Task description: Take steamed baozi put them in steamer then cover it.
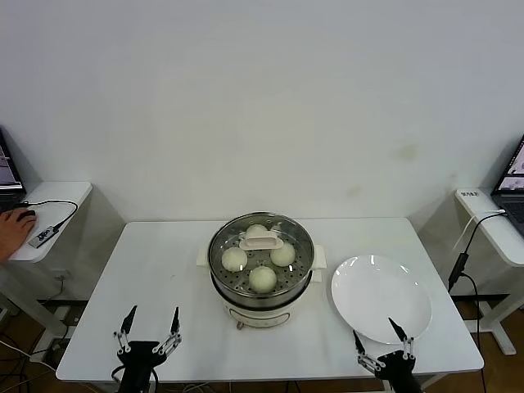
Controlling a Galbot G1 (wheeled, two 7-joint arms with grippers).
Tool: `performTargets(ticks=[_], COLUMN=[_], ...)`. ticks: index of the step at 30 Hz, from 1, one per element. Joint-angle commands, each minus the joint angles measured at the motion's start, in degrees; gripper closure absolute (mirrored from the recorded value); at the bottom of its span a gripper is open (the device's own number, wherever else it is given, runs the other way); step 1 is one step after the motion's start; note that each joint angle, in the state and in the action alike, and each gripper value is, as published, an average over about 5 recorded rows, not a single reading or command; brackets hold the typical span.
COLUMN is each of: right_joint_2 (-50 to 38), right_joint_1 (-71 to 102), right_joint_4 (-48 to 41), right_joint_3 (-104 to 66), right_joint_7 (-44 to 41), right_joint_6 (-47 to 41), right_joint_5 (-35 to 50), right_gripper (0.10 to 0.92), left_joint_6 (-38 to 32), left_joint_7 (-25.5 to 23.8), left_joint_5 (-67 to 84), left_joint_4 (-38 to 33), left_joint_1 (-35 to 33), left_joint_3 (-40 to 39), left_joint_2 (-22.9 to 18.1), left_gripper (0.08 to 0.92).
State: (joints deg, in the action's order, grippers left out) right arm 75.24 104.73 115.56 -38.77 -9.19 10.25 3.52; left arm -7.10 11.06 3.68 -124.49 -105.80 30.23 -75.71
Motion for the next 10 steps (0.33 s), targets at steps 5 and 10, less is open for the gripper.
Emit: performTargets(ticks=[5,10], right_joint_2=[-1.3,-1.4], right_joint_1=[2.0,2.4], right_joint_4=[1.1,1.2], right_joint_3=[3.4,3.3], right_joint_7=[0.7,1.1], right_joint_6=[0.1,0.1], right_joint_5=[1.5,1.2], right_gripper=[0.203,0.203], left_joint_6=[-4.8,-5.1], left_joint_7=[-1.5,-1.9], left_joint_5=[2.0,2.6], left_joint_4=[1.5,1.4], left_joint_1=[-6.7,-6.9], left_joint_3=[0.1,-0.2], left_joint_2=[-1.6,-1.4], left_gripper=[0.177,0.177])
